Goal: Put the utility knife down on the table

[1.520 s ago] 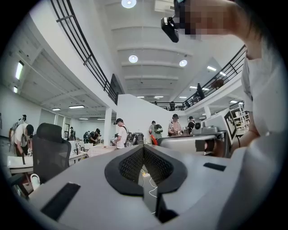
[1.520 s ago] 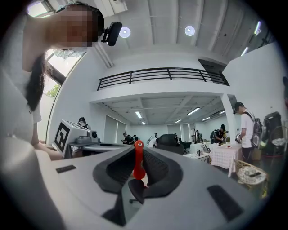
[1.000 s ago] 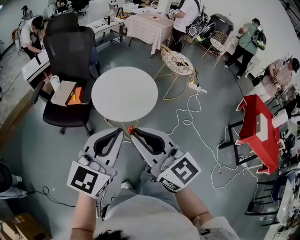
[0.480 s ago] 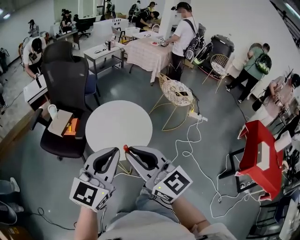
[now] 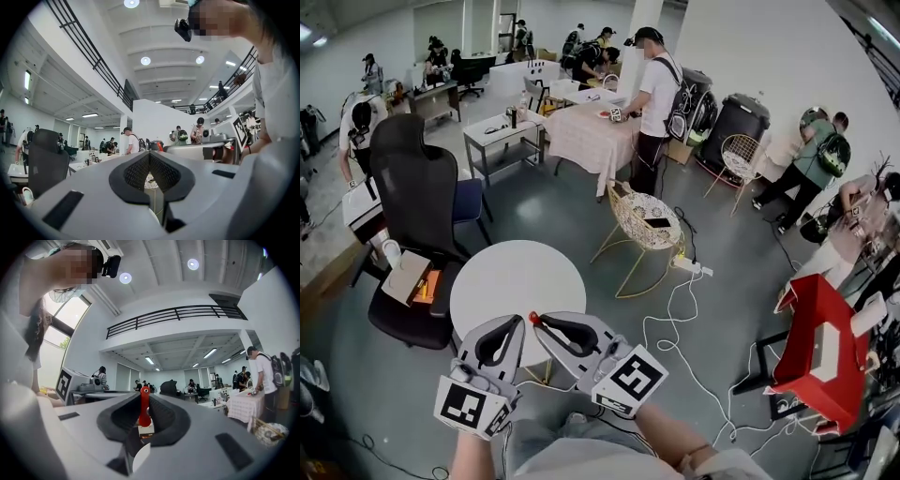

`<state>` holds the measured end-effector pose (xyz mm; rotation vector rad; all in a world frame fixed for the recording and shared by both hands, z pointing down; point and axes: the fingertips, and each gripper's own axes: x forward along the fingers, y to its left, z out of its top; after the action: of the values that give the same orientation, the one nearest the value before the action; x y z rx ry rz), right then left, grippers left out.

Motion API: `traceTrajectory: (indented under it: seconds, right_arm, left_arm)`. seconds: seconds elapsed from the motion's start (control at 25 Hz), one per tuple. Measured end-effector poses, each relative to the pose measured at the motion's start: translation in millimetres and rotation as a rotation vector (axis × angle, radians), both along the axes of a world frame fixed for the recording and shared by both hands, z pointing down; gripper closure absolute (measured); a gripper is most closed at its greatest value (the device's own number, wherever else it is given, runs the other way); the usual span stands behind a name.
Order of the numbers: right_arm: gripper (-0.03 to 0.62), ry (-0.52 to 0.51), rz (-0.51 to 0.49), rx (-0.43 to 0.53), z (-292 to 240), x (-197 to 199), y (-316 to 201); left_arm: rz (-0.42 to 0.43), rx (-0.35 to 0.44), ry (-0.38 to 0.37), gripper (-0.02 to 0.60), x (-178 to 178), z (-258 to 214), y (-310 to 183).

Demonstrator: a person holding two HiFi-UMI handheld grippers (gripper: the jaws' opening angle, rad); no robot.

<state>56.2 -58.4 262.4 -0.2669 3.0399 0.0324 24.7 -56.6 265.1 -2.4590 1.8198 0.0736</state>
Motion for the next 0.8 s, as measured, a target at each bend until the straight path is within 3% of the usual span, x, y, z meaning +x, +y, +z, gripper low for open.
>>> traceTrajectory:
  seconds: [0.4, 0.8]
  right_arm:
    - [0.534, 0.023, 0.023, -0.055, 18, -27, -46]
    - [0.536, 0.093, 0.183, -0.115, 58, -97, -97]
  left_arm:
    - [-0.004, -0.042, 0.002, 0.572, -31, 14, -41]
    - [0.113, -0.076, -0.021, 0.572, -101, 29, -82]
